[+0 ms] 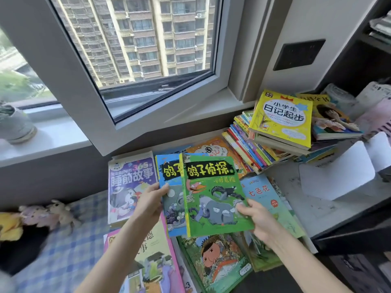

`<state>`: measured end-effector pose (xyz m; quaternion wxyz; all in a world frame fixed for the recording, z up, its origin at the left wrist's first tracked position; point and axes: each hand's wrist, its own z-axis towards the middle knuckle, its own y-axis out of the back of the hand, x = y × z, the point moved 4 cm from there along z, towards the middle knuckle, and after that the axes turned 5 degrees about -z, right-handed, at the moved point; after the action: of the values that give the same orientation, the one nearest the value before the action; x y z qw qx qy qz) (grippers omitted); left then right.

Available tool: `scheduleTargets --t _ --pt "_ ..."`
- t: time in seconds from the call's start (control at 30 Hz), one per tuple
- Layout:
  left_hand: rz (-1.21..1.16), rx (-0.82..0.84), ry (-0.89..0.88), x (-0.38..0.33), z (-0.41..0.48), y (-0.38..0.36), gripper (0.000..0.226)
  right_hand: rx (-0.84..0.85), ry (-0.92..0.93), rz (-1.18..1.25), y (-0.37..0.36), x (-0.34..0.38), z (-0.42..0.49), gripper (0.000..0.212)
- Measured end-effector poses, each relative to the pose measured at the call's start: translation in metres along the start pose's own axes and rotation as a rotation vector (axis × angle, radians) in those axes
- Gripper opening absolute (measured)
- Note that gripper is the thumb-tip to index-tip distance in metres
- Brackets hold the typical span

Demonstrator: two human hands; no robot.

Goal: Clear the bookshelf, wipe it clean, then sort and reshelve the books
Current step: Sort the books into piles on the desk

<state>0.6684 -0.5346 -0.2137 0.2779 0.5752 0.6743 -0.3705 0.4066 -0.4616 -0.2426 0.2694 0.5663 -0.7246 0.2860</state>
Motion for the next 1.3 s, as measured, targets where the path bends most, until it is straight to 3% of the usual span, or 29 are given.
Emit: scheduleTargets --t 0.23,0.37,0.5,0.6,0.7,0.77,0.83,0.9,1.07,1.13,1.2,1.3 --pt "0.006 0.003 0.028 -0.010 0.003 0.018 0.018 -0.016 0.012 0.181 0.035 0.011 -0.009 0.029" --pt "-0.025 0.015 0.056 0.000 0.006 0.013 0.019 0.046 -0.028 0.248 0.016 0.002 -0.008 0.061" --pt "-0.071 -0.002 0.103 0.013 0.008 -0.005 0.023 -0.032 0.019 -0.087 -0.020 0.000 -0.002 0.079" --pt "-0.119 -0.064 0.154 0.024 0.015 -0.008 0.031 -0.113 0.060 -0.249 -0.029 0.002 0.002 0.063" --pt "-0.080 -0.027 0.160 0.032 0.019 -0.017 0.061 -0.109 0.066 -0.348 -0.033 0.002 0.001 0.036" --pt "0.032 0.016 0.109 0.036 0.020 -0.026 0.067 -0.113 0.062 -0.369 -0.036 0.003 -0.003 0.050" --pt "0.104 0.007 0.068 0.034 0.015 -0.030 0.050 -0.114 0.094 -0.394 -0.039 0.006 -0.007 0.065" --pt "0.088 -0.022 0.040 0.034 0.011 -0.031 0.031 -0.124 0.152 -0.489 -0.032 0.012 -0.008 0.066" --pt "0.003 0.107 0.080 0.025 0.009 -0.037 0.013 -0.308 0.205 -0.723 0.003 0.041 -0.023 0.063" --pt "0.068 0.182 0.093 0.019 0.009 -0.045 0.020 -0.291 0.149 -0.547 0.021 0.050 -0.026 0.073" --pt "0.124 0.266 0.130 0.017 0.010 -0.061 0.039 -0.150 0.066 -0.260 0.031 0.053 -0.027 0.084" --pt "0.200 0.349 0.149 0.019 0.006 -0.088 0.029 -0.077 0.045 -0.167 0.042 0.049 -0.024 0.097"
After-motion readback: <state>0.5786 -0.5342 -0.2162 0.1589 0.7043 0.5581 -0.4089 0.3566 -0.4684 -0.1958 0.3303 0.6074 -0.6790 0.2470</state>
